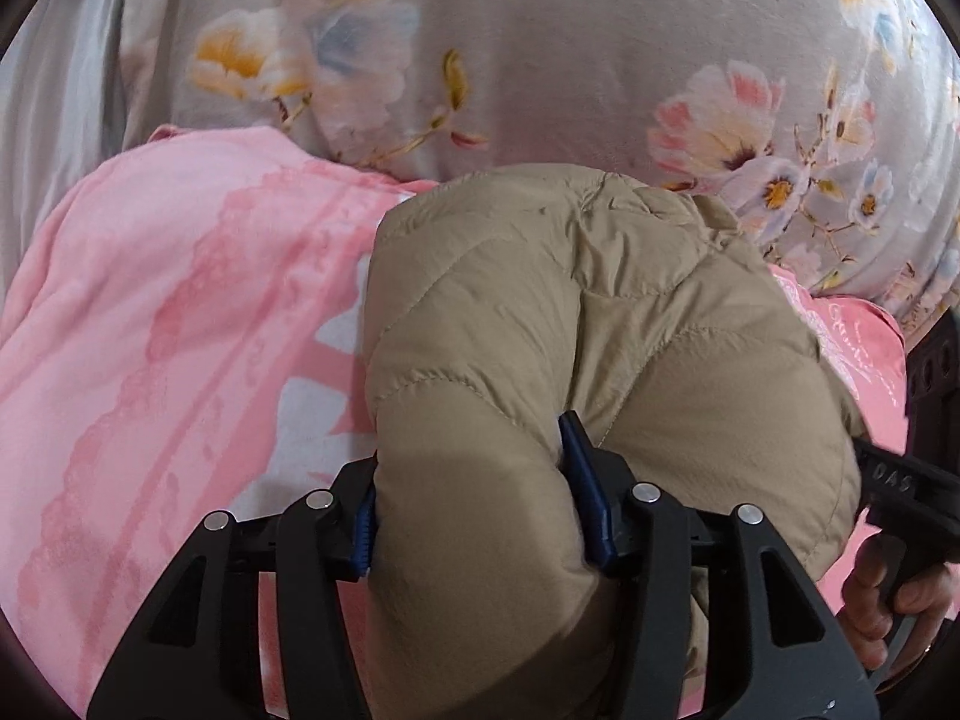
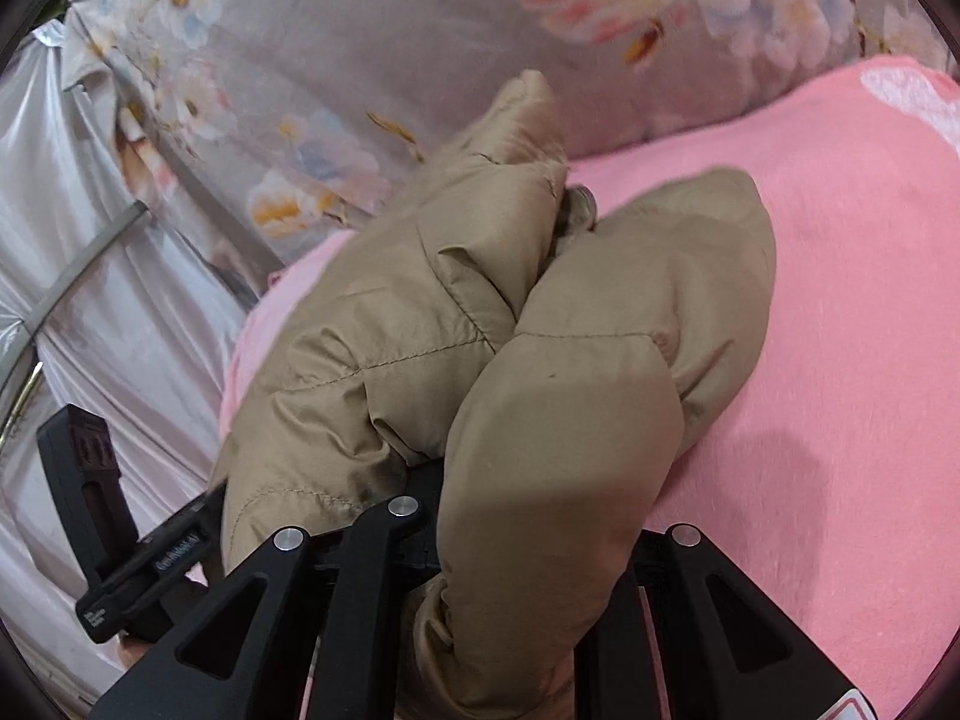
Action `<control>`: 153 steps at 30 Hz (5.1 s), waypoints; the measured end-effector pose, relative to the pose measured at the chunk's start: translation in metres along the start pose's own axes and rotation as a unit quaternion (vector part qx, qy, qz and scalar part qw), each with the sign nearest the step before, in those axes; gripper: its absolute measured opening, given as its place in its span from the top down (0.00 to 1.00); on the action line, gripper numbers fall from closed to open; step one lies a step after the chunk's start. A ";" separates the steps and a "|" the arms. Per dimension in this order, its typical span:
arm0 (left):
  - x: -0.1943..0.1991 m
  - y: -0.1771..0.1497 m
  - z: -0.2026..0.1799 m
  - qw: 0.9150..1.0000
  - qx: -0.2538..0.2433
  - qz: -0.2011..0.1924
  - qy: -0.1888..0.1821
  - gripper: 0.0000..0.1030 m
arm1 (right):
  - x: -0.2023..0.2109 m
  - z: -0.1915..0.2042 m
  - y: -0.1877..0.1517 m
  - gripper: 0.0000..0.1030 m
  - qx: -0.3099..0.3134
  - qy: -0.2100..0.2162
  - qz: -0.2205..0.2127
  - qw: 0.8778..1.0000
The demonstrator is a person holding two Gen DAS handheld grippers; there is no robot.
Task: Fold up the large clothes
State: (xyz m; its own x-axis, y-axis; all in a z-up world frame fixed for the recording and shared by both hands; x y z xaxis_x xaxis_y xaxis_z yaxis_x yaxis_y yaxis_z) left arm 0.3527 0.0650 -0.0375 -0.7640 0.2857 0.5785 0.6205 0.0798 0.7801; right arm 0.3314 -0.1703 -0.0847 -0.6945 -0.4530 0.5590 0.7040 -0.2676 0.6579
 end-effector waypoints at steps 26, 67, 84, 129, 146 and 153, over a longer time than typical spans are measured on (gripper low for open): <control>0.054 -0.008 0.017 0.992 0.027 0.106 0.061 0.35 | 0.060 0.001 -0.036 0.56 -0.005 -0.140 0.090 0.986; 0.027 -0.046 -0.018 0.980 -0.022 0.057 0.191 0.16 | 0.025 0.036 -0.059 0.71 0.114 -0.254 0.071 0.958; 0.099 -0.146 -0.063 0.980 -0.048 0.059 0.185 0.10 | 0.120 0.051 -0.173 0.37 0.099 -0.306 0.026 0.947; 0.080 -0.092 0.052 0.964 0.011 0.024 0.264 0.08 | 0.093 0.052 -0.084 0.36 0.103 -0.326 -0.020 0.939; 0.042 -0.085 0.069 0.950 0.011 0.060 0.305 0.04 | 0.035 0.035 -0.106 0.33 0.079 -0.275 0.045 0.957; 0.052 -0.085 0.076 0.960 0.027 0.062 0.273 0.05 | 0.052 0.037 -0.107 0.40 0.084 -0.267 0.052 0.959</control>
State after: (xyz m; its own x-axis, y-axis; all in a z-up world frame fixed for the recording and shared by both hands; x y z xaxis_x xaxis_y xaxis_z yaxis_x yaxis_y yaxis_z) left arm 0.2731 0.1461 -0.0919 -0.6538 -0.2452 0.7158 0.7092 0.1312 0.6927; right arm 0.2146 -0.1335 -0.1068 -0.6304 0.0417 0.7751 0.7709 -0.0836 0.6314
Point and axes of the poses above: each gripper's, at about its wrist camera, not at the fingertips, and x roughly against the way its jaws point, z to its left, y to its top, the point moved 3 cm from there along -x, roughly the way its jaws point, and after that the axes turned 5 degrees about x, right-handed, at the moved point
